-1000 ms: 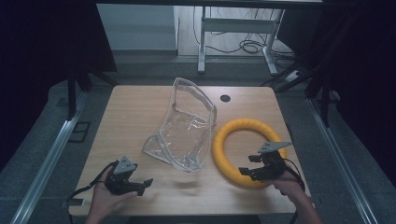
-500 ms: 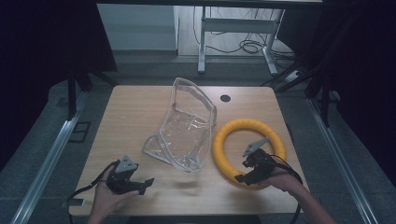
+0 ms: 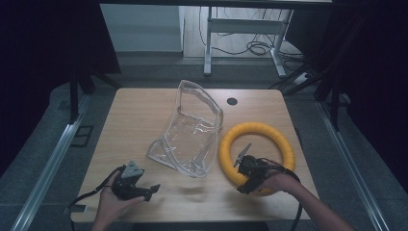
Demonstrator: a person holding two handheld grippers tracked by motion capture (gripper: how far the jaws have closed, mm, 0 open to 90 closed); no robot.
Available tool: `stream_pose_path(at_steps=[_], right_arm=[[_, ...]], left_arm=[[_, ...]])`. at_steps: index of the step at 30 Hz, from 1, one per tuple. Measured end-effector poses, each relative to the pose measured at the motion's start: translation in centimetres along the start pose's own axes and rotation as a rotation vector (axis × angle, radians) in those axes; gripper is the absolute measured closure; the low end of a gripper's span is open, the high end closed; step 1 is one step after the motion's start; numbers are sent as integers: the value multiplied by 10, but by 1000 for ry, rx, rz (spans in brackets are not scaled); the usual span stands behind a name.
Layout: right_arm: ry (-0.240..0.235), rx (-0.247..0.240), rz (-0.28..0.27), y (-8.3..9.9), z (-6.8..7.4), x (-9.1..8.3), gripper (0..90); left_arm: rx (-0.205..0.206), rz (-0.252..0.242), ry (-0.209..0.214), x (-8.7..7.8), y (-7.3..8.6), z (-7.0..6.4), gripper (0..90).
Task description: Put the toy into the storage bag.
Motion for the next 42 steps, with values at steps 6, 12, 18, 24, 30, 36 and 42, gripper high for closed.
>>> stream_pose_path(at_steps=[6, 12, 18, 24, 30, 36, 42], right_arm=[[30, -21, 89, 1, -6, 15, 322], [44, -20, 126, 0, -11, 24, 371], [36, -26, 146, -1, -12, 28, 445], [28, -37, 163, -2, -12, 30, 496], [-19, -21, 148, -2, -13, 26, 509], [-98, -8, 23, 2, -18, -1, 511], [-158, 24, -102, 5, -25, -31, 513]], left_arm=[[-1, 0, -1, 0, 0, 1, 170], [4, 5, 0, 2, 0, 0, 171], [6, 7, 1, 3, 0, 0, 172], [7, 6, 6, 3, 0, -1, 174], [15, 6, 2, 2, 0, 0, 176], [5, -1, 3, 1, 0, 2, 177], [0, -12, 7, 0, -1, 2, 177]])
Point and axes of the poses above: each handheld gripper's, and its own axes: x roughly forward along the jaws, y roughly out of its underside, z roughly to its left, the point moved 10 cm from there along x, roughly forward along the jaws, and after that the axes turned 15 degrees about z, right-handed, at the moved point
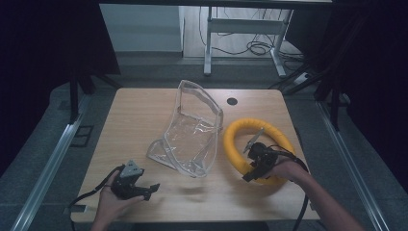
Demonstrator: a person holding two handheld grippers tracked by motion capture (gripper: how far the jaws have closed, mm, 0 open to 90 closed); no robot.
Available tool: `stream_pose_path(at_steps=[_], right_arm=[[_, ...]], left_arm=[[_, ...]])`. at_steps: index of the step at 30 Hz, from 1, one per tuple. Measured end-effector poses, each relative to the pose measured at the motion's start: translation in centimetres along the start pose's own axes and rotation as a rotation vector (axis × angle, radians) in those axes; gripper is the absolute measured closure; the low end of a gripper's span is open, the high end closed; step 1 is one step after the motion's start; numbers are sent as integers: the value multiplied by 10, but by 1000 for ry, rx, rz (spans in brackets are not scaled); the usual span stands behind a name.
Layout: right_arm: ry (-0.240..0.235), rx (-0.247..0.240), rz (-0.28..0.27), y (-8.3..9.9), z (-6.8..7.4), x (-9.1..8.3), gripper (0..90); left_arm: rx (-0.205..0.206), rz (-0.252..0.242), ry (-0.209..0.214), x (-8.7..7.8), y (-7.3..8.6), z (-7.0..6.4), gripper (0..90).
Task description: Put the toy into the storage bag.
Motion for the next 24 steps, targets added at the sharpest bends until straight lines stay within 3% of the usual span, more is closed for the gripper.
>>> stream_pose_path(at_steps=[10, 24], right_arm=[[-29, 29, -133, 0, -5, -27, 515], [-10, 50, -291, -6, -7, -61, 515]], left_arm=[[-8, -2, -5, 0, 1, 3, 176], [-8, -5, -7, -1, 1, 3, 176]])
Point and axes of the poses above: each handheld gripper's, and its own axes: x roughly forward along the jaws, y roughly out of its underside, z roughly to its left, the point moved 10 cm from there along x, roughly forward along the jaws, and after that the axes turned 15 degrees about z, right-handed, at the moved point
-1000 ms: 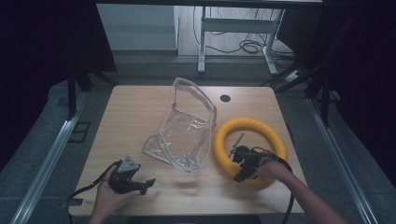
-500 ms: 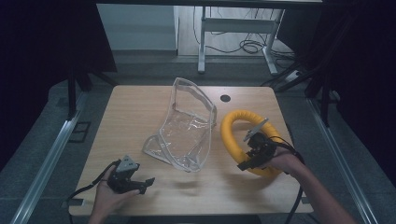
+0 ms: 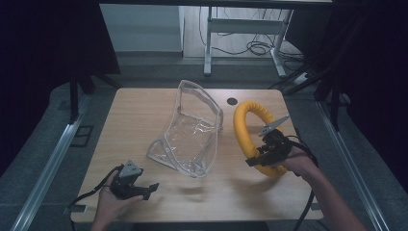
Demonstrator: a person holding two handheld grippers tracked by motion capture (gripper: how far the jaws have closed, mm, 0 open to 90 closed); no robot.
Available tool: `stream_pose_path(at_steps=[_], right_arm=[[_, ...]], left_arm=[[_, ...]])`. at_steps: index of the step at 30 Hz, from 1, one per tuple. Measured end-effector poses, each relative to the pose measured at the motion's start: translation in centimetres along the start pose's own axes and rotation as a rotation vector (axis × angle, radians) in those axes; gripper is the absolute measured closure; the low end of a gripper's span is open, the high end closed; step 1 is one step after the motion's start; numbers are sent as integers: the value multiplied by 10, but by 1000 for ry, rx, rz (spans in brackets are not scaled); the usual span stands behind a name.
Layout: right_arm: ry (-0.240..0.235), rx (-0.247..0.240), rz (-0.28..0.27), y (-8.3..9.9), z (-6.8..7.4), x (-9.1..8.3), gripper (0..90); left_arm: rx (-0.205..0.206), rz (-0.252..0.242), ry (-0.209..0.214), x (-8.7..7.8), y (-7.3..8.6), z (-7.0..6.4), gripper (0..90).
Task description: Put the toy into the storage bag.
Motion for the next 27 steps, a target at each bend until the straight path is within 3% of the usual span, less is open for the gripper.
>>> stream_pose_path(at_steps=[9, 27], right_arm=[[-2, -7, -140, -10, 6, -23, 515], [16, -37, -242, -33, 20, -44, 513]], left_arm=[[0, -3, 1, 0, 0, 0, 176], [-4, -4, 3, 1, 0, 1, 176]])
Point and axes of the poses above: each handheld gripper's, and its own axes: x roughly forward along the jaws, y roughly out of its underside, z roughly to its left, the point moved 10 cm from there along x, roughly forward along the jaws, and after that the axes turned 15 degrees about z, right-handed, at the moved point
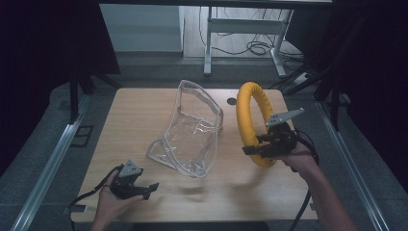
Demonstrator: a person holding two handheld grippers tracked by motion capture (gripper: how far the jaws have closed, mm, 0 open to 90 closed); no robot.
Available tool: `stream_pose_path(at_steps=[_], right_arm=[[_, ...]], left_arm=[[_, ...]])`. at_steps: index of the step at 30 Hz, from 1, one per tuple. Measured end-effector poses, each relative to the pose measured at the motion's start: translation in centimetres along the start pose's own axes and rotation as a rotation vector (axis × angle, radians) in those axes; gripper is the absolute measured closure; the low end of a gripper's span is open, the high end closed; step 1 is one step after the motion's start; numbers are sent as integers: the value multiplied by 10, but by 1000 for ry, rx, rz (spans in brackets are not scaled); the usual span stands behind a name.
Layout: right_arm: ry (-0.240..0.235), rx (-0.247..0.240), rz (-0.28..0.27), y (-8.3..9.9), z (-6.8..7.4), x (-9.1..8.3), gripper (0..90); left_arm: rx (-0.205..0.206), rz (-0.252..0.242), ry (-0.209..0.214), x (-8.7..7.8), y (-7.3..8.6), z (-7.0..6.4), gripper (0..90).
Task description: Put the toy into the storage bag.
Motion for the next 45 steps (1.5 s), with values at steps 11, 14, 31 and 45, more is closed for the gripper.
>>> stream_pose_path(at_steps=[11, 14, 31, 45], right_arm=[[6, -42, -80, -28, 16, -16, 512], [6, -54, -95, -34, 20, -20, 512], [1, -78, -172, -62, 34, -39, 509], [4, -122, -253, -89, 53, -62, 507]], left_arm=[[2, 2, 2, 1, 0, 0, 176], [0, 0, 3, 1, 0, 0, 176], [0, 3, 5, 1, 1, 1, 176], [3, 6, 5, 2, 1, 1, 176]])
Point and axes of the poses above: each handheld gripper's, and its own axes: x roughly forward along the jaws, y roughly out of its underside, z roughly to its left, the point moved 10 cm from there along x, roughly forward along the jaws, and after that the axes turned 15 degrees about z, right-handed, at the moved point
